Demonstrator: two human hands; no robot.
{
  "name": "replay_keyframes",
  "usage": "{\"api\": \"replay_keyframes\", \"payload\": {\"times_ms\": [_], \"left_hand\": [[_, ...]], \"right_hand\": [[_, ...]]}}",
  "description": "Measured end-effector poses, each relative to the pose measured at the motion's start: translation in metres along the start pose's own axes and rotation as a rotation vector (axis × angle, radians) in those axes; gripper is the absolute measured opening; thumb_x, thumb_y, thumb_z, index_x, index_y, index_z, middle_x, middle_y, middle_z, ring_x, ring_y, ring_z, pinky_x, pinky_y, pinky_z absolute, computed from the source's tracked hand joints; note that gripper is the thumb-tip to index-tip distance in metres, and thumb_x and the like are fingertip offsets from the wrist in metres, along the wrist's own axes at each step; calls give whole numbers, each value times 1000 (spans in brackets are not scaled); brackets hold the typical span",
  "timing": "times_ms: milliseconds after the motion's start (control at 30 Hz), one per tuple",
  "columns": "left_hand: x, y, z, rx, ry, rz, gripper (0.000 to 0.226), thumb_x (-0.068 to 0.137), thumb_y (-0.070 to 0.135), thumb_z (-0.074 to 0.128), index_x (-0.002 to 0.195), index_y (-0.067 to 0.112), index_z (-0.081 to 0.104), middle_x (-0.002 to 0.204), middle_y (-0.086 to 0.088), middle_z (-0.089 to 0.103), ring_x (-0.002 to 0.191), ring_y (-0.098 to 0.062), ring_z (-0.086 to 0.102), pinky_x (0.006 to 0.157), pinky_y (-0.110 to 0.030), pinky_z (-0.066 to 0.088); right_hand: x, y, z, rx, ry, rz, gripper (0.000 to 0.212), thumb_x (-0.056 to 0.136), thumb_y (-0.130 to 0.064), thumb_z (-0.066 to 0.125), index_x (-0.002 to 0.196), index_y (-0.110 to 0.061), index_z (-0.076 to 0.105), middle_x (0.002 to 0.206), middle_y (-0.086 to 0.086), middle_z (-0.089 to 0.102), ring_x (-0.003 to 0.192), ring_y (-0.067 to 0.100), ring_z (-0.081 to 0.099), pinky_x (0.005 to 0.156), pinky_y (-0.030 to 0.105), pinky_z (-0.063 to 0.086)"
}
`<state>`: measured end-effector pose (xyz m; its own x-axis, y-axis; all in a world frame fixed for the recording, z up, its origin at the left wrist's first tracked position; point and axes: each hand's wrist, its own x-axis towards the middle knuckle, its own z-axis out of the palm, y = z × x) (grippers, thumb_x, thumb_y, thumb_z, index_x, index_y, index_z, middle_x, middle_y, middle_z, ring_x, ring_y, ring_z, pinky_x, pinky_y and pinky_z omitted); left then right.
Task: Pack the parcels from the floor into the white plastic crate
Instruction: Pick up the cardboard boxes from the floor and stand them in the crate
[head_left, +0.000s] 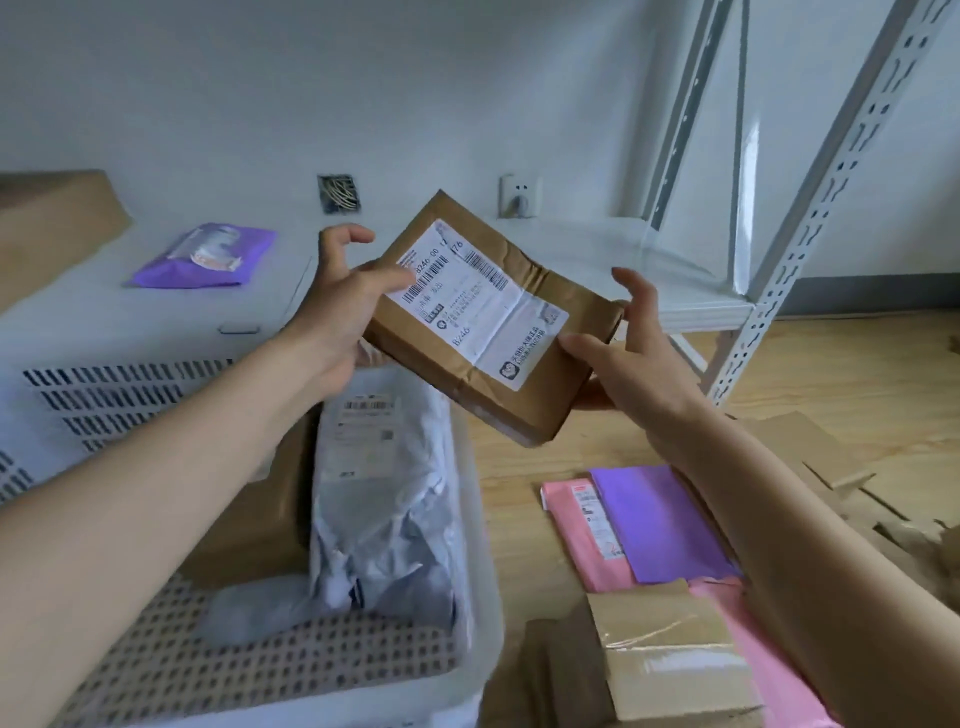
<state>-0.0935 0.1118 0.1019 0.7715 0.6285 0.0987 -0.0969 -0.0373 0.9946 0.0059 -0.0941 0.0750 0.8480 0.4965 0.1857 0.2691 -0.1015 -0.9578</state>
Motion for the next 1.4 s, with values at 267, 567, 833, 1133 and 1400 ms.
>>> {"api": "replay_keyframes", "payload": {"times_ms": [267, 567, 833, 1133, 1400], "left_hand": [[15, 15, -96, 96, -191, 171, 36, 88, 9, 59, 93, 42, 45, 103, 1, 63, 72, -9, 62, 62, -37, 50], [-3, -11, -107, 235, 150, 319, 27, 88, 21, 56, 80, 47, 55, 116, -2, 36, 114, -20, 49, 98, -36, 46], [-33, -34, -121, 48, -26, -29, 32, 85, 9, 59, 88, 40, 65, 104, 3, 67, 82, -14, 68, 58, -22, 51], [-91, -70, -146, 85, -297, -271, 38, 84, 18, 61, 98, 53, 64, 93, 20, 71, 81, -8, 70, 62, -24, 53], [-98, -89, -136, 256, -410, -363, 37, 88, 27, 59, 98, 62, 54, 100, 28, 61, 90, 2, 62, 78, -17, 47]], "right_hand": [[2, -24, 78, -11, -53, 41, 53, 82, -23, 64, 124, -43, 37, 96, 2, 46, 75, 21, 61, 69, 37, 60], [-10, -27, 127, 100, -333, 242, 58, 81, -31, 65, 134, -34, 41, 123, 10, 53, 83, 18, 58, 66, 23, 47], [-32, -28, 138, -153, -504, 154, 69, 84, -45, 58, 127, -70, 10, 86, -7, 55, 54, 2, 52, 50, 20, 44], [-70, -11, 129, -107, -716, 370, 61, 74, -42, 67, 121, -64, 35, 111, -11, 49, 92, 14, 64, 69, 29, 58], [-65, 11, 125, -131, -767, 477, 59, 82, -29, 65, 120, -62, 35, 83, -15, 60, 52, 5, 64, 52, 25, 54]]}}
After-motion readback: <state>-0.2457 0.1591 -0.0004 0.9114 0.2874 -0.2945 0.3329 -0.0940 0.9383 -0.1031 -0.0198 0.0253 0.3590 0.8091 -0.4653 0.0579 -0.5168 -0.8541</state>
